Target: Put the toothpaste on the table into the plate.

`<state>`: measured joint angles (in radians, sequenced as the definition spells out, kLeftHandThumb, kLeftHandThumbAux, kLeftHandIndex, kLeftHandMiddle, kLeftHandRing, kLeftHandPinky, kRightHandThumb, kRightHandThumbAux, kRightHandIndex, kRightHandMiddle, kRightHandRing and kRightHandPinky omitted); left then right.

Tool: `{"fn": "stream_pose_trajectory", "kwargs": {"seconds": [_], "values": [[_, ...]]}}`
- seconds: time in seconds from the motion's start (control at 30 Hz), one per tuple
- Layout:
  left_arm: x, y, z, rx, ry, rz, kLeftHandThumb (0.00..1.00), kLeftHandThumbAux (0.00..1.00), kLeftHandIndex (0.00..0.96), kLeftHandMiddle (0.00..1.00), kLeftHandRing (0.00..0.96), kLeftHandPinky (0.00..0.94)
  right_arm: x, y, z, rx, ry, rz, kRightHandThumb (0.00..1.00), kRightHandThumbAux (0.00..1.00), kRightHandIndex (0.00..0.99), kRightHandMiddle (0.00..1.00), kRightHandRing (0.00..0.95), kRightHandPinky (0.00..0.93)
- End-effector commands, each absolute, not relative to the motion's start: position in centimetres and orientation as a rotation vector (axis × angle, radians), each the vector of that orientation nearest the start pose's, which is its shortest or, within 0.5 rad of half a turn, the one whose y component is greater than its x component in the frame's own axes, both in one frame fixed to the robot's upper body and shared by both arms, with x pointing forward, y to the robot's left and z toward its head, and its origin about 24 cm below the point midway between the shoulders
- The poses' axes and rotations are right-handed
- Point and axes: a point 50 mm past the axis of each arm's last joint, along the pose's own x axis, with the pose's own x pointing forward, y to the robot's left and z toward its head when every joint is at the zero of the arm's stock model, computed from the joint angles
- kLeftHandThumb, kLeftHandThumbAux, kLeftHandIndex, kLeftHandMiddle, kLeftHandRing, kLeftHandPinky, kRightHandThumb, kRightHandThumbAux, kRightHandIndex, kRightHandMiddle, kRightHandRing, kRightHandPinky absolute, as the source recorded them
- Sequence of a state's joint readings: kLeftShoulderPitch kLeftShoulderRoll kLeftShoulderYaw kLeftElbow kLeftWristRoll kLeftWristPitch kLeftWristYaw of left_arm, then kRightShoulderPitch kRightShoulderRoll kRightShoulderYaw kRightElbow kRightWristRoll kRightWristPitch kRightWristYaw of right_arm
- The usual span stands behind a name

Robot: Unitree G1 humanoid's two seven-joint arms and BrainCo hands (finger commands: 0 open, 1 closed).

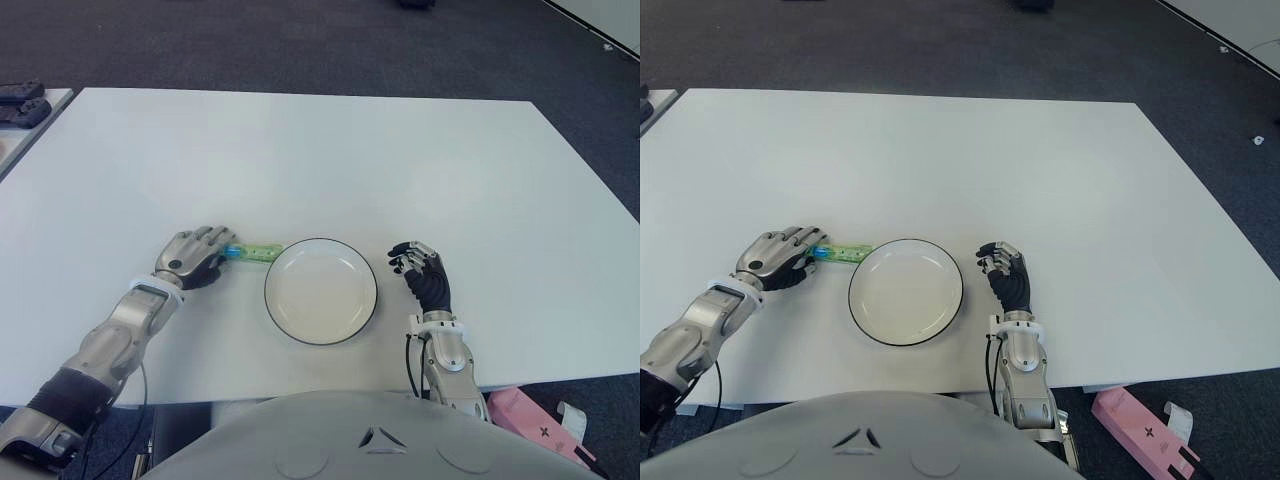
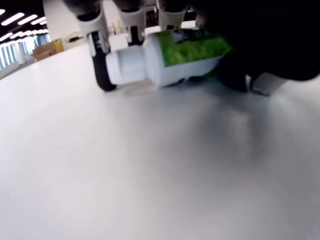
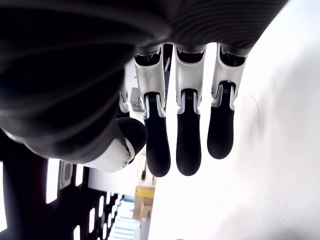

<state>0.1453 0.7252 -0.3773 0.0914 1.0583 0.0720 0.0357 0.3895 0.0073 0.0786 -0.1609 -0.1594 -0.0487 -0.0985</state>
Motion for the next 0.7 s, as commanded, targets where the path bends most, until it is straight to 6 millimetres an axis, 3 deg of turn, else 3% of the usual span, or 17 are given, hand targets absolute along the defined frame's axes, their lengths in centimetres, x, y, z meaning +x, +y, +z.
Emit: {"fn": "stream_pose_trajectory", "kwargs": {"seconds": [0.03, 0.33, 0.57, 0.63, 0.7], "values": [[15.66, 24.94, -5.27, 1.748, 0.431, -0.516, 0.757, 0.33, 0.096, 0.191, 0.264, 0.386, 17.21, -15.74, 0.27, -0.146, 0.188, -0.122, 0.707, 0.728, 0.427, 0.488, 0.488, 0.49], [15.41, 24.55, -5.5, 1.67, 0.431, -0.379, 0.831, 0.385, 0.281, 0.324, 0.394, 0.515, 17.2, -15.89, 0.3, -0.157, 0.193, -0.135, 0.707, 0.728, 0.427, 0.486, 0.484, 0.486], [15.36, 24.34, -5.49, 1.643, 0.453, -0.317, 0.86, 0.427, 0.438, 0.529, 0.577, 0.616, 17.12, -15.94, 0.36, -0.162, 0.197, -0.138, 0.707, 0.728, 0.427, 0.485, 0.483, 0.489], [15.37, 24.29, -5.56, 1.642, 0.459, -0.304, 0.829, 0.569, 0.43, 0.545, 0.617, 0.631, 17.1, -15.97, 0.37, -0.163, 0.198, -0.138, 0.707, 0.728, 0.427, 0.484, 0.482, 0.487], [15.39, 24.27, -5.65, 1.642, 0.463, -0.296, 0.84, 0.612, 0.423, 0.538, 0.634, 0.639, 17.08, -15.98, 0.38, -0.163, 0.199, -0.139, 0.707, 0.727, 0.427, 0.483, 0.481, 0.486]]}}
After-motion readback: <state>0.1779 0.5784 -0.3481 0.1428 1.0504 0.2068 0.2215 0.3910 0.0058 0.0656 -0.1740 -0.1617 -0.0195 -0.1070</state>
